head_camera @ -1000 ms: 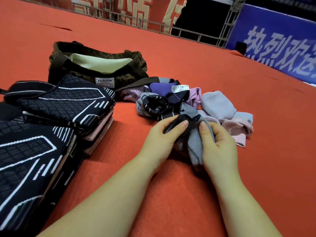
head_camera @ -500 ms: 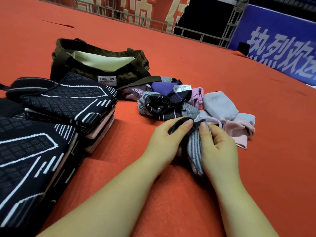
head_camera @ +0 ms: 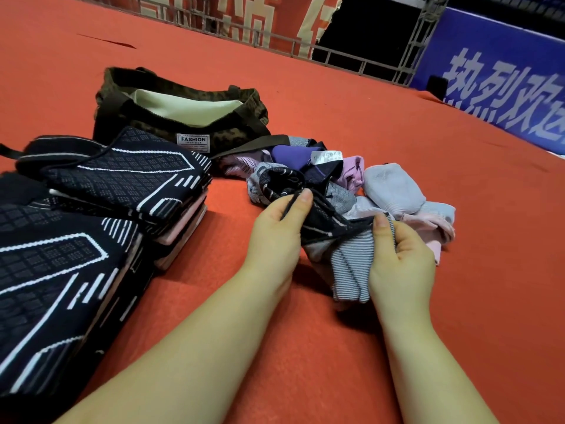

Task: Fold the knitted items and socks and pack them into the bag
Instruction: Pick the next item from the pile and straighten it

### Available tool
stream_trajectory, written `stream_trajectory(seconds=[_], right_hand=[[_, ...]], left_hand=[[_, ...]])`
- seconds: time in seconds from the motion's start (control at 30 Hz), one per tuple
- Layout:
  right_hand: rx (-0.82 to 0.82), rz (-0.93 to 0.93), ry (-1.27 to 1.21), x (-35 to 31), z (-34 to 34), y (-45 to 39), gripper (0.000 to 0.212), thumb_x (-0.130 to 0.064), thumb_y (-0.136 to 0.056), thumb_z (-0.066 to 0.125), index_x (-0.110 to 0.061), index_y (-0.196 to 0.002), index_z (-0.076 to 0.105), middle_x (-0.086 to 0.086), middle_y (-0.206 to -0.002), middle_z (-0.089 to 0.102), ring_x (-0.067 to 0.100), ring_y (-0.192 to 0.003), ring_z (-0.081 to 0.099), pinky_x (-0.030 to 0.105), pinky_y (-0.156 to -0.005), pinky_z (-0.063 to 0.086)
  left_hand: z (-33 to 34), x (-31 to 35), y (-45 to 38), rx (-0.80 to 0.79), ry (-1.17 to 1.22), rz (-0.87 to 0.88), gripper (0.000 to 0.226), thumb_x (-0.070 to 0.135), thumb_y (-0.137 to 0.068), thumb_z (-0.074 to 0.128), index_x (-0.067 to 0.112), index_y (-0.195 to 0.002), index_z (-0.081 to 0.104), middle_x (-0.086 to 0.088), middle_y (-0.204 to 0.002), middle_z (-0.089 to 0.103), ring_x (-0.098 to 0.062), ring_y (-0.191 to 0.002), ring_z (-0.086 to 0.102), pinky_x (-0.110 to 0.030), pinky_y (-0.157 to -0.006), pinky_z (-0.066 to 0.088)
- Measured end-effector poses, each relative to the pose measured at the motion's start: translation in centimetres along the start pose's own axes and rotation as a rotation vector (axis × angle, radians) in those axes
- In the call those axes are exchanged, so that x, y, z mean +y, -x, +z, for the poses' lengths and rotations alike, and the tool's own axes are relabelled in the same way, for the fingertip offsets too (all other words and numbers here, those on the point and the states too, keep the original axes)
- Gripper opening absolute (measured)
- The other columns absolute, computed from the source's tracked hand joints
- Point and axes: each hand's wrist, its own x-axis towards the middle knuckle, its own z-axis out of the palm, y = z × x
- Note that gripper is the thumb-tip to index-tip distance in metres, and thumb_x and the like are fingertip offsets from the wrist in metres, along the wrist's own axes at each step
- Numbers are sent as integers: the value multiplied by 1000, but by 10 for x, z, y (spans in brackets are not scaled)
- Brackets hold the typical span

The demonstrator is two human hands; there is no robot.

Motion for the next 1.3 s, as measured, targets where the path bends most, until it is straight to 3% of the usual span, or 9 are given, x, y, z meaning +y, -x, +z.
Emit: stream_trajectory(seconds=[0.13, 0.33, 0.57, 0.63, 0.7, 0.87, 1.1, 1.23, 1.3], right_hand=[[-25, 33, -22, 4, 2, -1, 45, -37, -92, 48, 1, -68, 53, 14, -59, 51, 6, -57, 36, 23, -53, 32], [-41, 117, -52, 11, 2, -4, 46, -33, -96, 50, 3, -67, 50, 10, -61, 50, 13, -62, 39, 25, -53, 30], [-29, 226, -161, 8, 4, -3, 38, -29, -97, 49, -9, -67, 61, -1, -62, 62, 5, -58, 48, 22, -54, 38], [-24, 241, -191, 11, 5, -4, 38, -30, -97, 50, -5, -70, 62, 11, -66, 64, 6, -62, 50, 26, -59, 41], [-20, 221, -168, 13, 3, -4, 44, -37, -95, 51, 1, -74, 59, 23, -74, 64, 14, -66, 49, 33, -62, 42], [-46, 173, -176, 10, 0, -4, 35, -33, -96, 50, -5, -78, 62, 12, -77, 68, 16, -70, 55, 33, -66, 44], [-41, 231, -316, 1, -1, -6, 28, -23, -98, 46, -17, -76, 61, -3, -73, 64, 6, -69, 53, 19, -61, 42], [-95, 263, -421, -5, 0, -4, 26, -22, -99, 44, -14, -80, 60, 7, -82, 63, 15, -77, 54, 29, -69, 43], [-142, 269, -459, -8, 2, -3, 23, -21, -98, 44, -15, -85, 61, 6, -86, 66, 16, -81, 58, 30, -74, 45]], left_hand=[[-5, 14, -5, 82, 160, -40, 24, 23, -96, 50, 11, -81, 66, 0, -75, 72, -10, -69, 66, -25, -69, 55], [-8, 30, -8, 124, 273, -41, 23, 23, -96, 51, 10, -83, 65, 1, -72, 72, -10, -69, 67, -28, -76, 56], [-11, 40, -12, 159, 453, -129, 27, 26, -92, 56, 4, -105, 66, -9, -94, 73, -22, -90, 69, -35, -82, 57], [-9, 38, -12, 170, 482, -155, 30, 25, -91, 57, 3, -108, 65, -11, -98, 72, -22, -91, 69, -34, -79, 58], [-6, 34, -10, 174, 480, -183, 28, 23, -90, 57, 3, -108, 65, -9, -96, 72, -19, -86, 68, -30, -72, 59], [-4, 23, -7, 110, 345, -177, 16, 21, -92, 55, 10, -90, 67, 0, -81, 74, -8, -74, 69, -26, -79, 55], [-5, 9, -4, -87, 239, -315, 37, 29, -69, 64, 16, -103, 66, 0, -96, 73, -13, -86, 66, -27, -83, 49], [-3, 8, 3, -230, 146, -425, 36, 27, -66, 66, 13, -99, 70, -4, -97, 74, -15, -86, 70, -26, -75, 54], [-2, 5, 5, -223, 85, -388, 43, 27, -67, 68, 9, -107, 69, -7, -103, 73, -21, -98, 68, -32, -85, 54]])
